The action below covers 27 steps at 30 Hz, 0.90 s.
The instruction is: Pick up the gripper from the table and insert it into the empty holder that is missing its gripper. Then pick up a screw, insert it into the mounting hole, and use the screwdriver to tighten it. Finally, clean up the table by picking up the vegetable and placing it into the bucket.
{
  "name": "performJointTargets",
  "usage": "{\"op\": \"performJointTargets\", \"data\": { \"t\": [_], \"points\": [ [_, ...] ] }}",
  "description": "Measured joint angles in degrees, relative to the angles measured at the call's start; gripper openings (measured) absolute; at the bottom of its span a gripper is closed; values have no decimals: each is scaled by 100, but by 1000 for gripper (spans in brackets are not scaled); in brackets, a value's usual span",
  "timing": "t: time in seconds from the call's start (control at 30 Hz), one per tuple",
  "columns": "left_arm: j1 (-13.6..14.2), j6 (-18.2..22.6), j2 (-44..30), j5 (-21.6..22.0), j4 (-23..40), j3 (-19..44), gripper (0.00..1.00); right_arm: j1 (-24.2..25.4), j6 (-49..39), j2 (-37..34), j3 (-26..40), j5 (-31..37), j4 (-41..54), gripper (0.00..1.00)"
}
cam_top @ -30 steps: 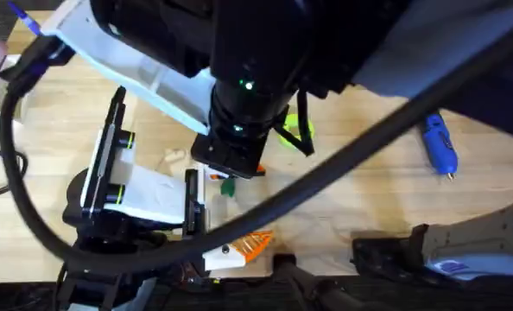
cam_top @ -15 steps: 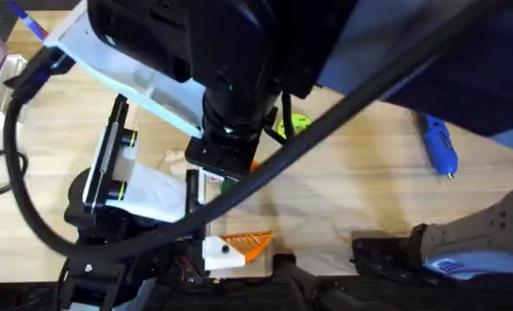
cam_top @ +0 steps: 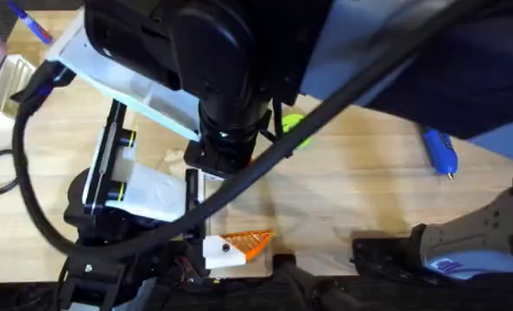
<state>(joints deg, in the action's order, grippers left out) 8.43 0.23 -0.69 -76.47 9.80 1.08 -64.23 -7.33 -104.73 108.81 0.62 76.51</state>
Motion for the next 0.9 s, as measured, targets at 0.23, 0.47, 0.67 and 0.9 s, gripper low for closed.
{"op": "performJointTargets", "data": {
  "t": [0.23,0.47,0.67,0.9],
  "points": [
    [0,-4,0,0,0,0,985,0,0,0,0,-13,0,25],
    [2,8,0,-39,6,0,985,72,-22,0,0,86,-36,814],
    [2,92,0,-37,4,0,985,262,-17,37,0,-96,-77,898],
    [2,110,0,-37,4,0,985,1103,-44,299,0,-1045,-114,899]
  ]
}}
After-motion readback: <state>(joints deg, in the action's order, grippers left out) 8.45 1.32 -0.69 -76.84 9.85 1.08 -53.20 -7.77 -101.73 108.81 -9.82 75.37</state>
